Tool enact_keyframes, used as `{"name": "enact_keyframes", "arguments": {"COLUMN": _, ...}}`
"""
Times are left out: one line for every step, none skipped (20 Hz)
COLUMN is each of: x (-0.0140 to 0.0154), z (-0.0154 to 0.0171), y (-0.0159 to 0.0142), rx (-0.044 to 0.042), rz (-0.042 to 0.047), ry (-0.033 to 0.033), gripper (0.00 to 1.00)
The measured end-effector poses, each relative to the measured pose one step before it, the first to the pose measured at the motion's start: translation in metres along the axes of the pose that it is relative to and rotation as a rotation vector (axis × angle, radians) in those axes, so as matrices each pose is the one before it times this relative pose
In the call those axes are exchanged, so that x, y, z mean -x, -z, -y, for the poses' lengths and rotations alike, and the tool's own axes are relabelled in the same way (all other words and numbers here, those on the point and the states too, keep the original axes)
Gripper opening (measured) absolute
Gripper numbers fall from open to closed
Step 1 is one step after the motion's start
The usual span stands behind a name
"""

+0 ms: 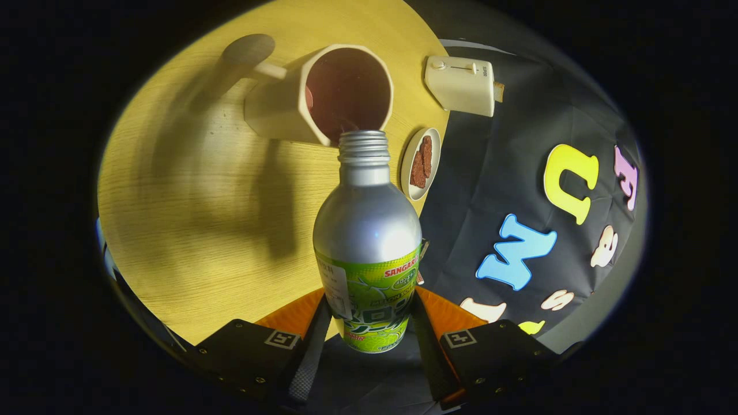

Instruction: Take the bottle from table, then pour the juice into the cup, finally place the bottle on the coaster

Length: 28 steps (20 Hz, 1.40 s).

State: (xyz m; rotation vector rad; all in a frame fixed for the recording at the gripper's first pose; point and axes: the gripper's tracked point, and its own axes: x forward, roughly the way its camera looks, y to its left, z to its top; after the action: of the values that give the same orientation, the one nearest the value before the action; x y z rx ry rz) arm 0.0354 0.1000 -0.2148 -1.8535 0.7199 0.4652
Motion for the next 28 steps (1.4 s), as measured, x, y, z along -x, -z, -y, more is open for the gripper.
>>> {"name": "enact_keyframes", "arguments": {"x": -0.00041, "z": 0.00016, "y": -0.00078, "rx": 0.00257, "rz": -0.00127, "ry": -0.00119, "gripper": 0.75}}
{"name": "enact_keyframes", "arguments": {"x": -0.00113, "z": 0.00171, "y": -0.00127, "rx": 0.00459, "rz": -0.00138, "ry": 0.00180, "gripper": 0.76}}
{"name": "enact_keyframes", "arguments": {"x": -0.00039, "z": 0.00150, "y": -0.00018, "rx": 0.00430, "rz": -0.00238, "ry": 0.00050, "gripper": 0.76}}
{"name": "enact_keyframes", "arguments": {"x": -0.00120, "z": 0.00109, "y": -0.00031, "rx": 0.00414, "rz": -0.00267, "ry": -0.00056, "gripper": 0.76}}
{"name": "enact_keyframes", "arguments": {"x": 0.00048, "z": 0.00170, "y": -0.00066, "rx": 0.00503, "rz": -0.00017, "ry": 0.00156, "gripper": 0.76}}
{"name": "enact_keyframes", "arguments": {"x": -0.00036, "z": 0.00041, "y": -0.00059, "rx": 0.00604, "rz": -0.00082, "ry": 0.00013, "gripper": 0.75}}
{"name": "enact_keyframes", "arguments": {"x": -0.00053, "z": 0.00117, "y": -0.00024, "rx": 0.00406, "rz": -0.00100, "ry": -0.00069, "gripper": 0.76}}
{"name": "enact_keyframes", "arguments": {"x": -0.00022, "z": -0.00020, "y": 0.00001, "rx": 0.00141, "rz": -0.00097, "ry": -0.00085, "gripper": 0.75}}
{"name": "enact_keyframes", "arguments": {"x": 0.00013, "z": 0.00031, "y": -0.00023, "rx": 0.00084, "rz": -0.00127, "ry": -0.00157, "gripper": 0.75}}
{"name": "enact_keyframes", "arguments": {"x": 0.00037, "z": -0.00017, "y": -0.00039, "rx": 0.00272, "rz": -0.00073, "ry": -0.00115, "gripper": 0.76}}
{"name": "enact_keyframes", "arguments": {"x": -0.00048, "z": 0.00148, "y": -0.00020, "rx": 0.00510, "rz": -0.00117, "ry": 0.00150, "gripper": 0.76}}
{"name": "enact_keyframes", "arguments": {"x": -0.00021, "z": 0.00041, "y": -0.00058, "rx": 0.00535, "rz": -0.00126, "ry": 0.00056, "gripper": 0.76}}
{"name": "enact_keyframes", "arguments": {"x": 0.00120, "z": 0.00054, "y": -0.00039, "rx": 0.00448, "rz": -0.00041, "ry": 0.00067, "gripper": 0.76}}
{"name": "enact_keyframes", "arguments": {"x": -0.00032, "z": 0.00025, "y": -0.00003, "rx": 0.00391, "rz": -0.00123, "ry": 0.00042, "gripper": 0.75}}
{"name": "enact_keyframes", "arguments": {"x": 0.00053, "z": 0.00062, "y": 0.00000, "rx": 0.00391, "rz": -0.00067, "ry": 0.00066, "gripper": 0.76}}
{"name": "enact_keyframes", "arguments": {"x": -0.00034, "z": 0.00133, "y": -0.00077, "rx": 0.00432, "rz": -0.00071, "ry": 0.00243, "gripper": 0.76}}
{"name": "enact_keyframes", "arguments": {"x": 0.00047, "z": -0.00018, "y": -0.00066, "rx": 0.00388, "rz": -0.00122, "ry": -0.00071, "gripper": 0.75}}
{"name": "enact_keyframes", "arguments": {"x": -0.00010, "z": 0.00012, "y": 0.00020, "rx": 0.00229, "rz": -0.00136, "ry": -0.00037, "gripper": 0.76}}
{"name": "enact_keyframes", "arguments": {"x": 0.00048, "z": 0.00028, "y": 0.00004, "rx": 0.00281, "rz": -0.00123, "ry": -0.00157, "gripper": 0.76}}
{"name": "enact_keyframes", "arguments": {"x": 0.00048, "z": -0.00005, "y": -0.00024, "rx": 0.00439, "rz": -0.00068, "ry": 0.00173, "gripper": 0.76}}
{"name": "enact_keyframes", "arguments": {"x": -0.00001, "z": 0.00200, "y": -0.00029, "rx": 0.00546, "rz": -0.00129, "ry": 0.00168, "gripper": 0.76}}
{"name": "enact_keyframes", "arguments": {"x": 0.00005, "z": 0.00044, "y": -0.00045, "rx": 0.00495, "rz": -0.00232, "ry": 0.00066, "gripper": 0.75}}
{"name": "enact_keyframes", "arguments": {"x": -0.00010, "z": 0.00136, "y": 0.00071, "rx": 0.00502, "rz": -0.00172, "ry": 0.00032, "gripper": 0.76}}
{"name": "enact_keyframes", "arguments": {"x": -0.00053, "z": 0.00076, "y": -0.00051, "rx": 0.00487, "rz": -0.00067, "ry": 0.00127, "gripper": 0.75}}
{"name": "enact_keyframes", "arguments": {"x": -0.00005, "z": 0.00106, "y": 0.00064, "rx": 0.00402, "rz": -0.00278, "ry": 0.00125, "gripper": 0.75}}
{"name": "enact_keyframes", "arguments": {"x": -0.00008, "z": -0.00041, "y": 0.00204, "rx": 0.00205, "rz": -0.00304, "ry": -0.00130, "gripper": 0.76}}
{"name": "enact_keyframes", "arguments": {"x": 0.00062, "z": 0.00070, "y": 0.00067, "rx": 0.00122, "rz": -0.00297, "ry": -0.00017, "gripper": 0.75}}
{"name": "enact_keyframes", "arguments": {"x": -0.00043, "z": 0.00062, "y": 0.00034, "rx": 0.00141, "rz": -0.00164, "ry": -0.00018, "gripper": 0.76}}
